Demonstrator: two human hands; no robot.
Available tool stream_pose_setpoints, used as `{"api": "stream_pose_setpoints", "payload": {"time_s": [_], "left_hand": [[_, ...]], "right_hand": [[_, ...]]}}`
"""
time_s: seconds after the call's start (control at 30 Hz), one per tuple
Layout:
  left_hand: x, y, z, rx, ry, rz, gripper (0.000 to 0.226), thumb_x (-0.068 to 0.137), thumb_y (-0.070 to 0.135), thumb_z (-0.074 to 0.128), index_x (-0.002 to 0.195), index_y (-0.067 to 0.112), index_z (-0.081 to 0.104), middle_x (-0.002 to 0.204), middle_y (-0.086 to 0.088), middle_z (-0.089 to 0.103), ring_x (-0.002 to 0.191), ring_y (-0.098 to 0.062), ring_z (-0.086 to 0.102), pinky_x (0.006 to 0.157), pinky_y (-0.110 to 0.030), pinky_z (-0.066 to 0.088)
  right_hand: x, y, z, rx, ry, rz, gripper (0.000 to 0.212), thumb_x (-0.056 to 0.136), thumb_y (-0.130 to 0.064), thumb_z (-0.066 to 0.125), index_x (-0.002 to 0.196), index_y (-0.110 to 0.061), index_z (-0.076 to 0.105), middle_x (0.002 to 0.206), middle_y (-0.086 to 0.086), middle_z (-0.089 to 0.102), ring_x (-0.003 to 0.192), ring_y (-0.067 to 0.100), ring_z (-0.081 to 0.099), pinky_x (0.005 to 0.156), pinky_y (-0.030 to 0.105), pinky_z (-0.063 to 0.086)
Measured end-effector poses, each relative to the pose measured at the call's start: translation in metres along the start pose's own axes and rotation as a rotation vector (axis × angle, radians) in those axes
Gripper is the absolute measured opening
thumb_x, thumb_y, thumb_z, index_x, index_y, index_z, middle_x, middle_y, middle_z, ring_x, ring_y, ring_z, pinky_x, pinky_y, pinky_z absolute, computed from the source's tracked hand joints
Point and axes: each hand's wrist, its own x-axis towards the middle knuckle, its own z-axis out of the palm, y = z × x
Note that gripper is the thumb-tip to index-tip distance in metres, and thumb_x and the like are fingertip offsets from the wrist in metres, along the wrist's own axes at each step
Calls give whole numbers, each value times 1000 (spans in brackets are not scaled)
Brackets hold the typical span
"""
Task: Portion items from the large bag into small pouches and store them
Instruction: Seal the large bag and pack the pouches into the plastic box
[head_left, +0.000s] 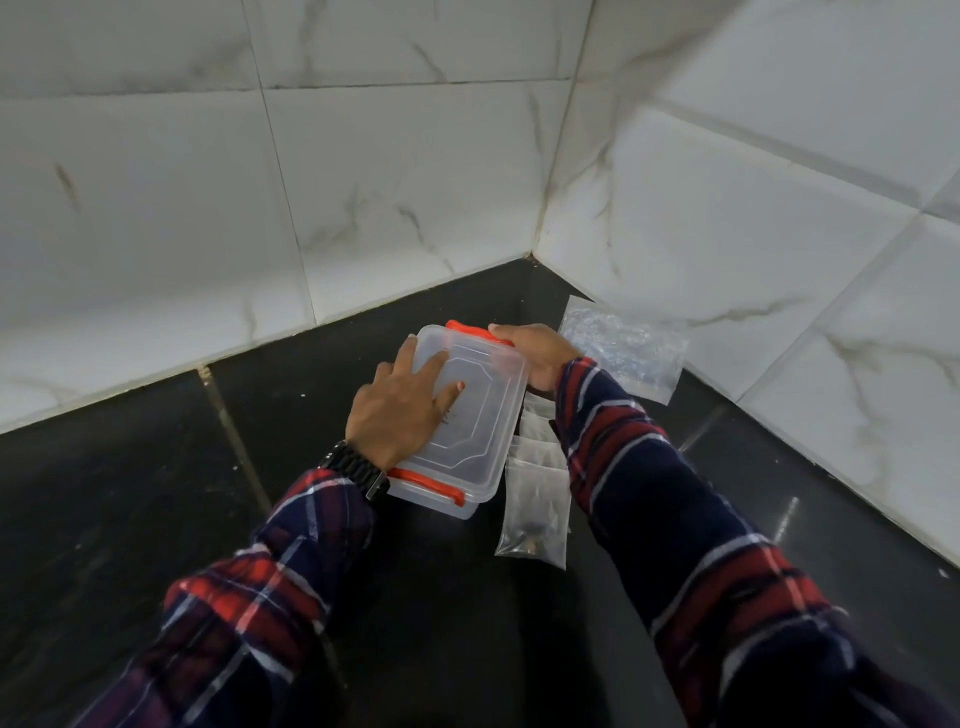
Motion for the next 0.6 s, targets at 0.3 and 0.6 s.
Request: {"api": "stream_pose_setpoints", "payload": {"time_s": [0.3,0.6], "left_hand": [[0,1,-2,11,2,-9,60,95,58,27,148,32,20,159,-4,12,131,-30,40,97,-46,46],[0,3,-3,-1,9,-13,61,94,59,29,149,31,21,159,-3,14,129,-29,42,97,-45,45]], "right_hand": [[6,6,-12,126,-160,81,39,94,-29,58,119,1,59,104,11,64,88,18,63,77,28,57],[19,7,2,97,48,80,37,91,-30,63,115,-1,61,110,11,65,94,24,63,91,39,53]]}}
